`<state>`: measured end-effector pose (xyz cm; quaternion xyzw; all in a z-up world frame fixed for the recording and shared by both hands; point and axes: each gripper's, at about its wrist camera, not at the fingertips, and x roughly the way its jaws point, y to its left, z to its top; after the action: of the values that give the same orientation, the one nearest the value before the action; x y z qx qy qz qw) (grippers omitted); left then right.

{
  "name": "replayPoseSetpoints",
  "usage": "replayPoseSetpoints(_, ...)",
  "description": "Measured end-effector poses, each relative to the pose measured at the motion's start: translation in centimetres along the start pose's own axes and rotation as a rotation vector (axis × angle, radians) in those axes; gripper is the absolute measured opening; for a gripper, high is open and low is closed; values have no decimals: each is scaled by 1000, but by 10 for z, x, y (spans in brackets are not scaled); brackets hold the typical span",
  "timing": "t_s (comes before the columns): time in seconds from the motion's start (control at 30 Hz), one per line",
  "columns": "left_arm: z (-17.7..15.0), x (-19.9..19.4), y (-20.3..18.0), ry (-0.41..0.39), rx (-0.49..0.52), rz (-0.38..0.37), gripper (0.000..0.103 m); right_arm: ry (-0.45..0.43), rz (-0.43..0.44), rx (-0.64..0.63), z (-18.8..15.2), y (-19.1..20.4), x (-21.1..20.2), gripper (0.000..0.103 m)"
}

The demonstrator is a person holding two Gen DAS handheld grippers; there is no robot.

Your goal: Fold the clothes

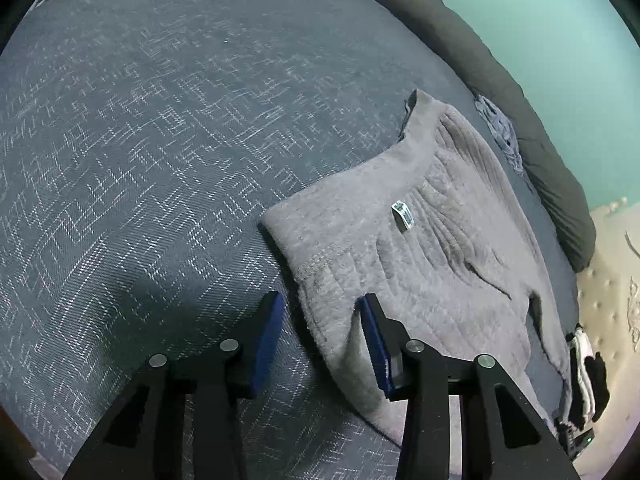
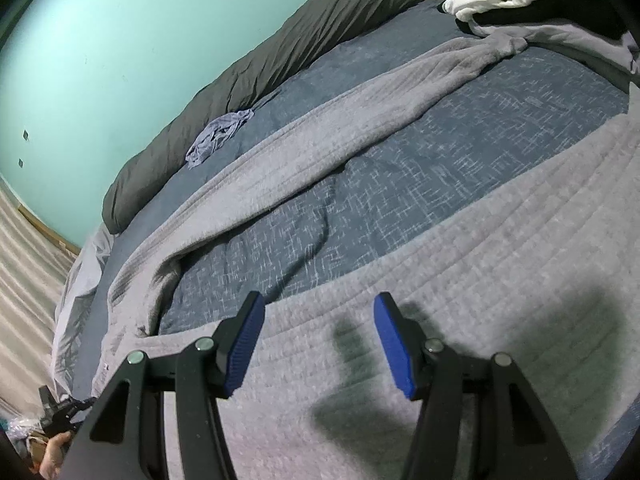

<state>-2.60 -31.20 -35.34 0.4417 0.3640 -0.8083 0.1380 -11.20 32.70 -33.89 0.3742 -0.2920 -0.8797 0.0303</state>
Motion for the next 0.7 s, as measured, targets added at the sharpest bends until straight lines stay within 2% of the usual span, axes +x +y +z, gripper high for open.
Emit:
replayPoseSetpoints(0.2,4,-1,-7,24,16,-12,40,-14,-2,63,24,-14,-32,58)
replayPoseSetpoints(0.33,3,0,-17,44,55,-3,40,30,-72,18,41,-28,-58,58)
replayPoseSetpoints(0.5,1,-2,-21,69,69,-27,40,118,-164,-28,60,-62,-98,58)
replayPoseSetpoints(0.7,0,1,-17,103,61,-35,40,200,-243,39,56,-118,-129,65)
